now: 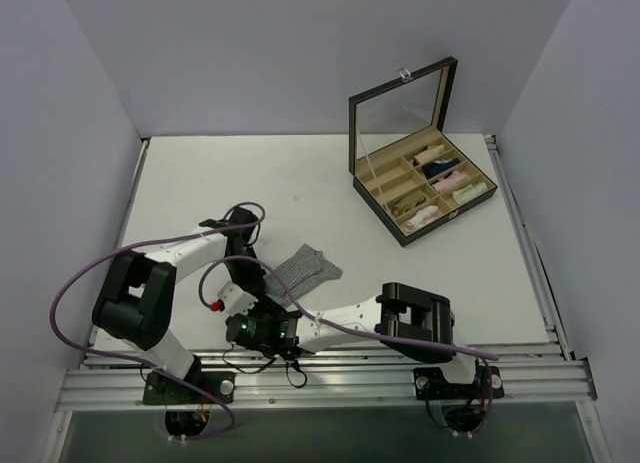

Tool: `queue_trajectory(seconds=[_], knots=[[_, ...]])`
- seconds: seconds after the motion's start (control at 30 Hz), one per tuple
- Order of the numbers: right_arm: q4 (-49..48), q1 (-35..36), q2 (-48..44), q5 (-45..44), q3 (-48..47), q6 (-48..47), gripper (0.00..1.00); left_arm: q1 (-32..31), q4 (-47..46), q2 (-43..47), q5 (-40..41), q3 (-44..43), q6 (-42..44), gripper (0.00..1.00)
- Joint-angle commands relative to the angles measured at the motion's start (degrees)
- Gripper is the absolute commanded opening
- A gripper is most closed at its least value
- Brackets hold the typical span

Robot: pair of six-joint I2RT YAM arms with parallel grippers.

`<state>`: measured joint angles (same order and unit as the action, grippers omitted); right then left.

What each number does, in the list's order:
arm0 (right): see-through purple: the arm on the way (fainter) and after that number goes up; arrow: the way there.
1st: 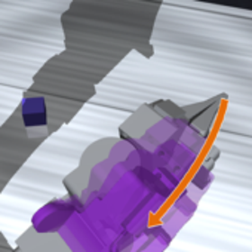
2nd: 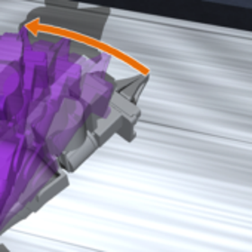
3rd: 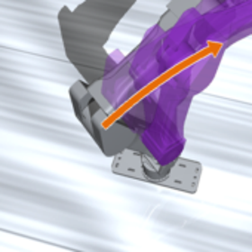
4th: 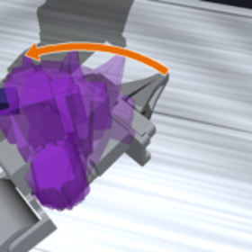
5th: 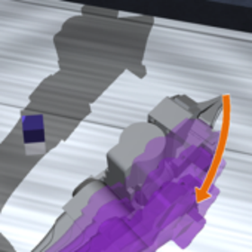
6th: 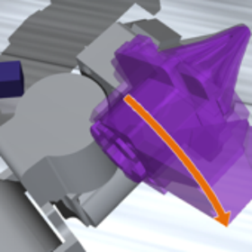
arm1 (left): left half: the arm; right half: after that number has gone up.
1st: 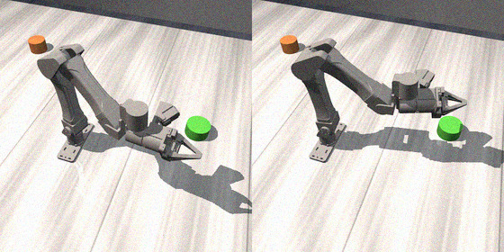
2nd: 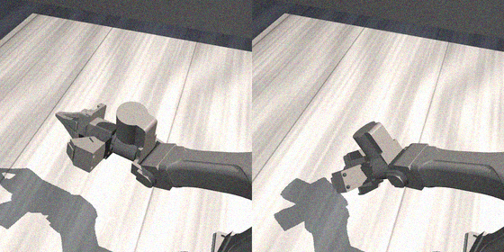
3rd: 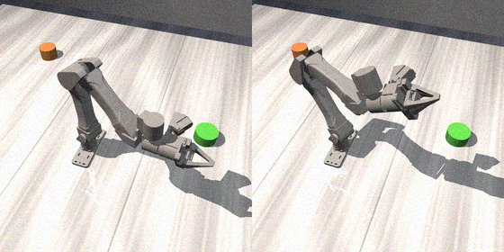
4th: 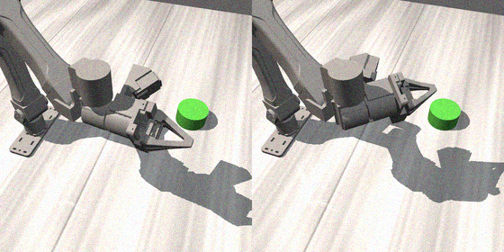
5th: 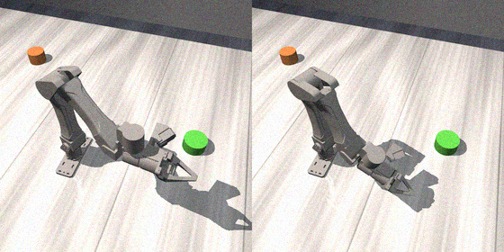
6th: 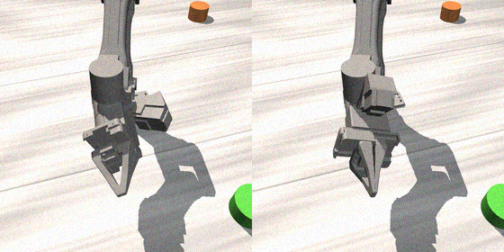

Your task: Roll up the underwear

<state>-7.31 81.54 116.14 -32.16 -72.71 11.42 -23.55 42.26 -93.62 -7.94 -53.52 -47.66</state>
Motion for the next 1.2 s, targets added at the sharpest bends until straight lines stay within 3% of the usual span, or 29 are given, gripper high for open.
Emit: queue_trajectory(seconds=[0.0,0.43,0.9,1.0,1.03,1.17], knots=[[2.6,0.5,-0.4,-6.4,-1.7,-1.1,0.48,-0.9,4.8,-3.5,3.8,2.4,2.5,0.02],[3.4,0.5,-1.2,-8.5,-2.4,-4.7,0.48,-0.9,4.8,-4.2,3.5,2.8,1.7,0.02],[-2.1,-2.1,0.8,-2.6,1.4,-3.1,0.44,-0.9,5.3,-4.0,2.4,3.1,-0.4,0.02],[-3.2,-2.3,0.8,-2.4,2.1,-1.5,0.36,-0.9,5.8,-3.8,2.7,2.8,-0.3,0.02],[-3.7,-2.4,0.8,-2.2,2.7,-1.0,0.28,-0.9,6.0,-3.9,2.8,2.7,-0.4,0.02],[-5.3,-2.6,0.1,-1.2,4.5,2.3,0.13,-0.9,6.6,-4.1,2.5,2.6,-0.9,0.02]])
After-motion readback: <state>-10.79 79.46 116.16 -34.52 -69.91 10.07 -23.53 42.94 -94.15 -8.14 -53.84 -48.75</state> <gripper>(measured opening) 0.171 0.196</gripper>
